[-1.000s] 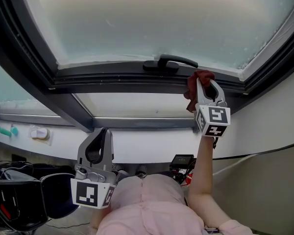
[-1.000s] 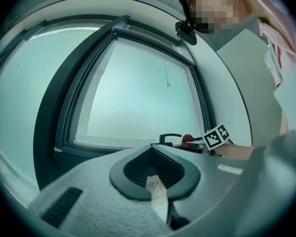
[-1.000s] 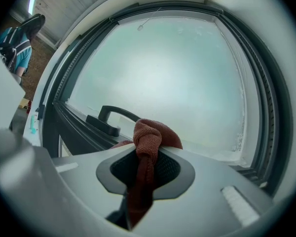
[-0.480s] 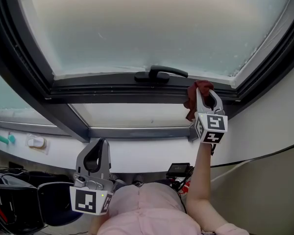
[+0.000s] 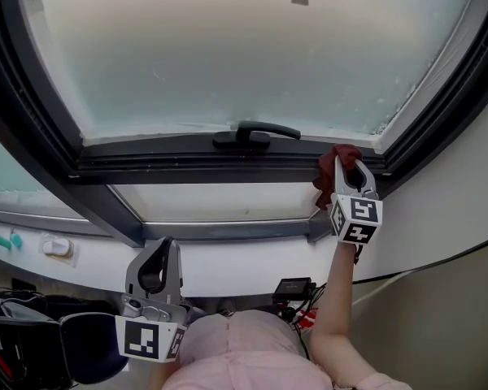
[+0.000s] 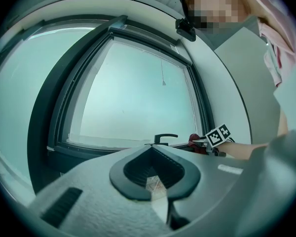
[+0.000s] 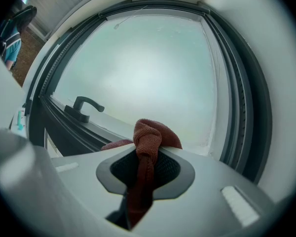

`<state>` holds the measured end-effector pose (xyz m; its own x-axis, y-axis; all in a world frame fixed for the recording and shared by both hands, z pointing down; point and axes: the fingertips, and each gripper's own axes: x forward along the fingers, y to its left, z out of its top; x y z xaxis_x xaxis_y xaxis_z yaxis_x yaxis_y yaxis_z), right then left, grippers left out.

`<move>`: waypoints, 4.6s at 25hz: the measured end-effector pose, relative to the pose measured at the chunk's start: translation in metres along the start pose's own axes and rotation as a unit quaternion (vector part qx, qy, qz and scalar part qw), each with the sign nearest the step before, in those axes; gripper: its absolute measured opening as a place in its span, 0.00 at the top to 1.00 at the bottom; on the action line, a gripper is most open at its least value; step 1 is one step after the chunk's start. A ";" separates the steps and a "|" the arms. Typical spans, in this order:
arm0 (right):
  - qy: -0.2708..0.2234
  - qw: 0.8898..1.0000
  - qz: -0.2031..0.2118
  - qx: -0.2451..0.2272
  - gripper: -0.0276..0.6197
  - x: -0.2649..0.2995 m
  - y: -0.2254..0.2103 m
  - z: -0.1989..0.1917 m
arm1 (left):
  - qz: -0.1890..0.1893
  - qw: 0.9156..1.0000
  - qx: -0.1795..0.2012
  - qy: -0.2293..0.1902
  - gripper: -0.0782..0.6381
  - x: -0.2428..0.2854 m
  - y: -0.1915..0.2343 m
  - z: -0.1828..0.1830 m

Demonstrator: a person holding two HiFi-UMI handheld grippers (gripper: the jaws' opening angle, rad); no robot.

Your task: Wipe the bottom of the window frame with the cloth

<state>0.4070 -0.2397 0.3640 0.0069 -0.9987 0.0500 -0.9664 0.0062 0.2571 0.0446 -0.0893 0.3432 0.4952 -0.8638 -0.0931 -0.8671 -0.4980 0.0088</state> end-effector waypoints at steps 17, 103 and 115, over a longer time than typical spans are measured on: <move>0.018 0.996 -0.081 0.022 0.85 -0.006 -0.078 -0.023 | 0.007 1.000 0.001 0.003 0.90 0.008 0.010 -0.001; -0.052 0.990 0.120 -0.052 0.85 -0.016 0.130 0.019 | 0.028 1.000 -0.002 0.003 0.90 -0.012 0.010 -0.004; -0.047 0.996 0.069 -0.033 0.85 -0.020 0.085 0.010 | 0.023 1.000 -0.001 0.001 0.90 -0.010 0.008 -0.002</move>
<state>0.3223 -0.2202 0.3748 -0.1526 -0.9883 -0.0002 -0.9373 0.1447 0.3171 0.0331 -0.0845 0.3465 0.4549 -0.8860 -0.0900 -0.8889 -0.4579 0.0142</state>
